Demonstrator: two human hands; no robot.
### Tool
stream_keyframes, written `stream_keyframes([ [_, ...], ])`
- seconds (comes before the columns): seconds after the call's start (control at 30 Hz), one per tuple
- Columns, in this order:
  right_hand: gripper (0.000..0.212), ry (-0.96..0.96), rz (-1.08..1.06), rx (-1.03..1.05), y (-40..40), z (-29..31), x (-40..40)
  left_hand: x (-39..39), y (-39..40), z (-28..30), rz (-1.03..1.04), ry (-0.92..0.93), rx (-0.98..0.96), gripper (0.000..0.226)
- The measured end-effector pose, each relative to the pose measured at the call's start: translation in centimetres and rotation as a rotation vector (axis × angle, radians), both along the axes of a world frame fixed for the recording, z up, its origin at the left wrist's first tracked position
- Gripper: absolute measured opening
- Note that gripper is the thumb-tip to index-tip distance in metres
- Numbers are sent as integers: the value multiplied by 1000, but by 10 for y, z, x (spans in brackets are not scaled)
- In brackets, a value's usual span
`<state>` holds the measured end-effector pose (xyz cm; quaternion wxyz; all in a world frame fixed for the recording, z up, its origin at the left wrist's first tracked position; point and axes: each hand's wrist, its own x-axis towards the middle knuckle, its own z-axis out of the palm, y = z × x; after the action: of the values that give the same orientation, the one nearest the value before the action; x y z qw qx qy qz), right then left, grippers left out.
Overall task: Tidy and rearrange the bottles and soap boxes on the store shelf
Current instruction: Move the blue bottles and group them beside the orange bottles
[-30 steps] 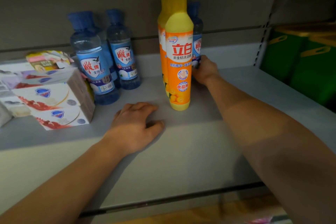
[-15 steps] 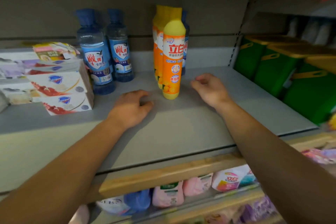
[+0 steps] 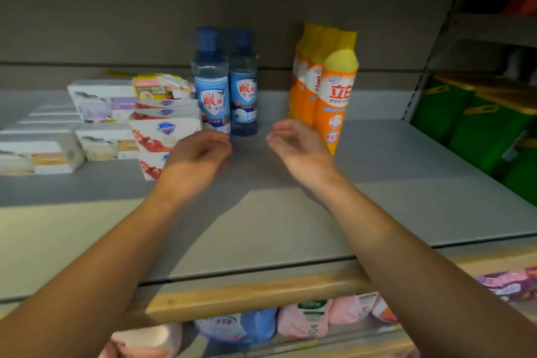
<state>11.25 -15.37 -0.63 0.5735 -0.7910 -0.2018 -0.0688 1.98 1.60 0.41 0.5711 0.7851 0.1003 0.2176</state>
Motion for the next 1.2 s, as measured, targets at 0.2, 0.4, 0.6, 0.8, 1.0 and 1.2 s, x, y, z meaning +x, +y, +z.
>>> stream_keyframes([
  [0.2,54,-7,-84,18,63,28,72,-1,11,-11,-27,-7,-157,18],
  [0.4,29,65,-84,-52,105,53,126,6,18,-18,-22,17,-8,15],
  [0.6,42,108,-73,-28,108,43,129,8,16,-20,0,32,51,17],
  [0.8,44,17,-116,29,84,32,77,8,13,-21,9,26,128,21],
  [1.0,28,-130,-63,75,50,21,10,4,5,-20,-57,62,239,38],
  [1.2,41,-84,22,283,46,14,-20,5,-8,-24,-112,-40,265,52],
])
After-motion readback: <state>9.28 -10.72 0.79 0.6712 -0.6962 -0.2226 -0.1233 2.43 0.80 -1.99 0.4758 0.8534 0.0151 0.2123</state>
